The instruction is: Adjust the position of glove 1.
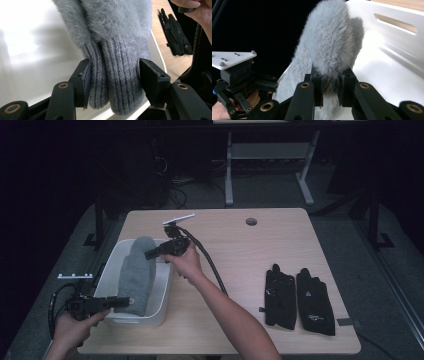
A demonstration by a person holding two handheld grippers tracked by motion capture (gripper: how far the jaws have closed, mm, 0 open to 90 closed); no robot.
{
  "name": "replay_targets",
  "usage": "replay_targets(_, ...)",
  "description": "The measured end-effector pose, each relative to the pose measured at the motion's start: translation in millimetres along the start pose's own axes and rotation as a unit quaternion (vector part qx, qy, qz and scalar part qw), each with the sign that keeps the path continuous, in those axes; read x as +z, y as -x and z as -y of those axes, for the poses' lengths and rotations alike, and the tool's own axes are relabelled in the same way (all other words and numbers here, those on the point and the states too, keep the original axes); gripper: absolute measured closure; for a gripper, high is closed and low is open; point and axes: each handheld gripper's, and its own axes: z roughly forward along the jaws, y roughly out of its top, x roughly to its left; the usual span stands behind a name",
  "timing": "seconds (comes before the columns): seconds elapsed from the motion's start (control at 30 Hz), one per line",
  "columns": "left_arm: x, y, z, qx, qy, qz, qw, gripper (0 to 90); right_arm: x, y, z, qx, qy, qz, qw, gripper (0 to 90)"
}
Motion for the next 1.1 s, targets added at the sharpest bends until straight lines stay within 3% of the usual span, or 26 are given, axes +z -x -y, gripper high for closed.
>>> replay_targets(0.23, -0.2, -0.8, 1.4, -0.001, -0.009, -0.008, 0.9999, 42.7, 2.9, 1.8, 3.2, -0.002, -0.004, 0.001, 1.0, 77.1)
replay_targets(0.27, -0.7, -1.1, 1.6, -0.001, -0.005, -0.008, 1.0, 38.9, 3.9, 2.6, 3.7, -0.004, -0.008, 0.001, 1.0, 77.2)
replay_targets(0.33, -2.0, -1.0, 1.6, 0.0, -0.001, -0.005, 1.0, 40.1, 4.3, 2.7, 3.8, -0.005, -0.009, 0.001, 1.0, 77.2)
replay_targets(0.43, -7.3, 3.4, -2.2, 0.01, 0.009, -0.007, 0.9999, 38.0, 11.9, 0.6, 5.7, -0.017, -0.032, 0.022, 0.9991, 77.1)
replay_targets(0.67, -6.9, 6.6, -4.2, 0.014, 0.017, -0.004, 0.9998, 38.0, 30.1, 0.1, 9.0, -0.034, -0.061, 0.034, 0.997, 77.0)
replay_targets(0.77, -6.8, 6.5, -4.0, 0.014, 0.02, -0.004, 0.9997, 38.0, 31.6, 1.1, 8.7, -0.029, -0.062, 0.032, 0.9971, 76.7)
replay_targets(0.93, -10.4, 7.3, -5.6, 0.018, 0.028, -0.009, 0.9994, 37.8, 28.1, 3.2, 7.2, -0.036, -0.063, 0.049, 0.9961, 70.6)
replay_targets(1.1, -12.9, 11.8, -8.8, 0.027, 0.037, -0.012, 0.9989, 37.0, 19.6, 1.9, 2.9, -0.058, -0.048, 0.084, 0.9936, 60.7)
